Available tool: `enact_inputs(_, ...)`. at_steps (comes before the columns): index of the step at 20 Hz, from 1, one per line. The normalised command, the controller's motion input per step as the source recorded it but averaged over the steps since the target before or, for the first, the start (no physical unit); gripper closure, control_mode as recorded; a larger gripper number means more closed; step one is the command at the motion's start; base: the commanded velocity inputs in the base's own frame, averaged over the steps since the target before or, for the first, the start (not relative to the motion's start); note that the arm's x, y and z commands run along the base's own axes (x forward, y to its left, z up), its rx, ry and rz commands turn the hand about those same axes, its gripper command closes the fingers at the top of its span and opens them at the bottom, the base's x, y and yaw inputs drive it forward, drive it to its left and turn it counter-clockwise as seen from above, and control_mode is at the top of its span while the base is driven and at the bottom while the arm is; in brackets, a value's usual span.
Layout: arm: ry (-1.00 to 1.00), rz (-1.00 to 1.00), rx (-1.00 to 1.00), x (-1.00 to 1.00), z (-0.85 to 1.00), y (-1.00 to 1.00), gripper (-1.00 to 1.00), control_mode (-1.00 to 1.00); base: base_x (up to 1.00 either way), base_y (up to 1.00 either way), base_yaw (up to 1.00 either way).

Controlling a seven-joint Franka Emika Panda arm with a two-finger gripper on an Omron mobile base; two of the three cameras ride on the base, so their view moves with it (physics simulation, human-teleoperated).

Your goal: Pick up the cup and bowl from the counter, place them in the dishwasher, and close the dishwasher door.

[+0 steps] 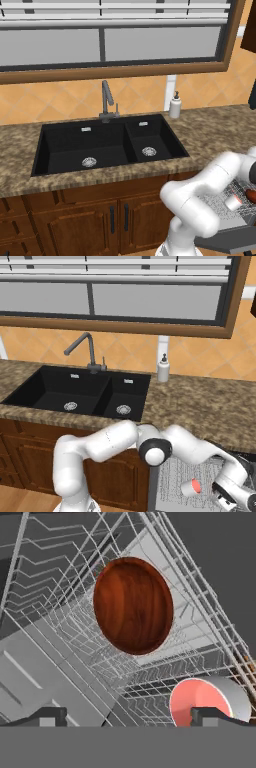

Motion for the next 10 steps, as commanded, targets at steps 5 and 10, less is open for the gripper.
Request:
enact_inputs(5,0.18,-0.15,-0.03,-0.56,0.59,-0.06,-1.0,-1.0,0.0,0.0,0.0)
enact_inputs(10,0.14,-0.41,0.0,-0.6,0.22,0.0,-1.0,-1.0,0.0,0.0,0.0)
